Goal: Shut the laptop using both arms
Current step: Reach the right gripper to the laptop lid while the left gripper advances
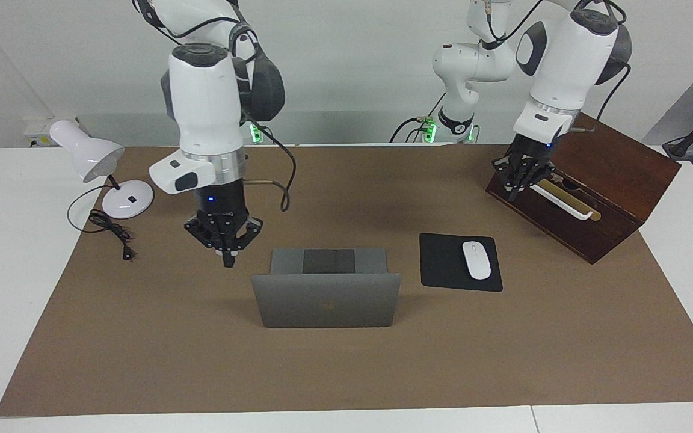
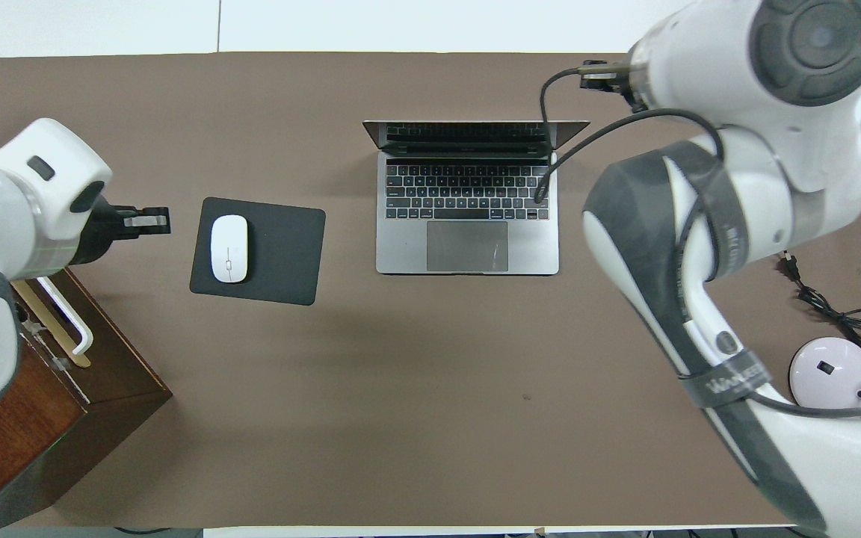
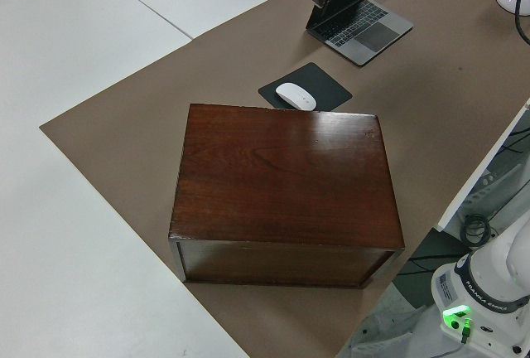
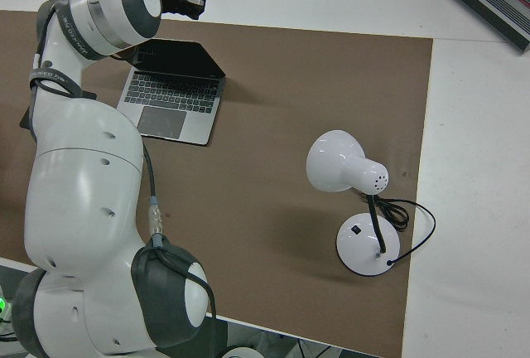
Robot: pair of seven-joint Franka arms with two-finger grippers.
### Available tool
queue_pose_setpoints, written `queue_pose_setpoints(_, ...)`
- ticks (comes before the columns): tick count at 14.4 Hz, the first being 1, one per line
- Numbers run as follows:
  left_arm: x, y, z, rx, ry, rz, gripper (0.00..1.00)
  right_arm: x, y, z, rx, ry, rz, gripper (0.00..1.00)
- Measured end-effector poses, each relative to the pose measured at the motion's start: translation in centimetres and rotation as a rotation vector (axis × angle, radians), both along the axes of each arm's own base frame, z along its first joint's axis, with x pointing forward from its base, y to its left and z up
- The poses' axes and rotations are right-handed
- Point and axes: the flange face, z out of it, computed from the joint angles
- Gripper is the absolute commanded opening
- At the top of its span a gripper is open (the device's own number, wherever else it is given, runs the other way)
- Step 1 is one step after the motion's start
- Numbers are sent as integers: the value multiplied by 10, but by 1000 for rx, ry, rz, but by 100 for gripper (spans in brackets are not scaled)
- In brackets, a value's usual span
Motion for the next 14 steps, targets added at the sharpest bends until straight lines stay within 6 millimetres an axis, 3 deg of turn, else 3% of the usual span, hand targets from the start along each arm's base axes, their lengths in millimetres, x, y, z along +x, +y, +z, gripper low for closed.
queue_pose_setpoints(2, -14, -22, -17, -9, -45, -55, 0, -3, 25, -9, 37, -14, -62, 0)
queue_pose_setpoints(4, -31, -44, -38, -20, -99, -107, 0, -2, 38, -13, 64, -49, -107, 0)
queue_pose_setpoints(7, -63, -85, -82, -43, -177, -196, 0, 5, 43, -15, 98, -108, -125, 0)
queue_pose_setpoints(10, -91, -115, -118, -67, -245, -272, 0, 9, 43, -24, 6, -151, -89, 0)
queue_pose_setpoints(14, -95, -137, -147, -65, -330, -372, 0, 9, 57, -36, -85, -175, -32, 0)
